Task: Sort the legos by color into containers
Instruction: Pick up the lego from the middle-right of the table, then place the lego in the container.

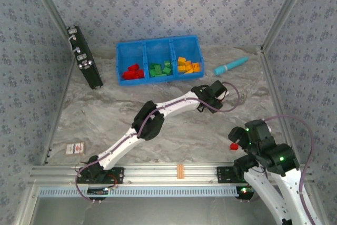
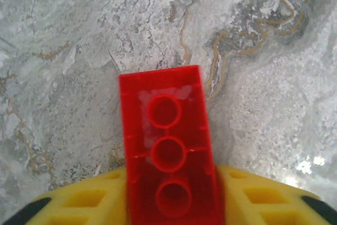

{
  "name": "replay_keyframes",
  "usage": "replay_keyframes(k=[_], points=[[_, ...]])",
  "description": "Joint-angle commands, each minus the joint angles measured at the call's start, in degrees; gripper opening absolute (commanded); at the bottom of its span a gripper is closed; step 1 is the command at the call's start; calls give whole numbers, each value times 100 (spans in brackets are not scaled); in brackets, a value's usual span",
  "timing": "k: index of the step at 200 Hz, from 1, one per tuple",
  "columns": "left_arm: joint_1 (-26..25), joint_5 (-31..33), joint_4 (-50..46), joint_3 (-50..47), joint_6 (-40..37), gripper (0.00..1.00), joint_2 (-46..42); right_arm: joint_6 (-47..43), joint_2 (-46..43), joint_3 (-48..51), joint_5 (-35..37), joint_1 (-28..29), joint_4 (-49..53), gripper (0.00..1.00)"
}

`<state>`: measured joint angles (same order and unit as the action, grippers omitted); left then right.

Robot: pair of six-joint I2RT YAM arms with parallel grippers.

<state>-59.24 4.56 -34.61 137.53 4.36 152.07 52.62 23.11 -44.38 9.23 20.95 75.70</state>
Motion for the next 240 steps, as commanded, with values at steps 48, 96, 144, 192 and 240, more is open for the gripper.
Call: replay_keyframes(k=[48,96,144,192,240], points=[[348,239,18,-614,-89,25,-714,-72,475,212,193,-43,-238,91],[916,359,-73,-1877,-743,23,-2764,300,1202,744,456,222,-1210,93],[1503,742,-281,-2810,-1181,22,-4622,566,1736,1216,752,181,-1511,98],[2586,997,128,-3852,-1341,22,-6083,330,2730,1305,808,217,-1899,93],[3613,898,507,-4424,-1155,22,-6501,141,3356,1464,536,103,-2477,85]])
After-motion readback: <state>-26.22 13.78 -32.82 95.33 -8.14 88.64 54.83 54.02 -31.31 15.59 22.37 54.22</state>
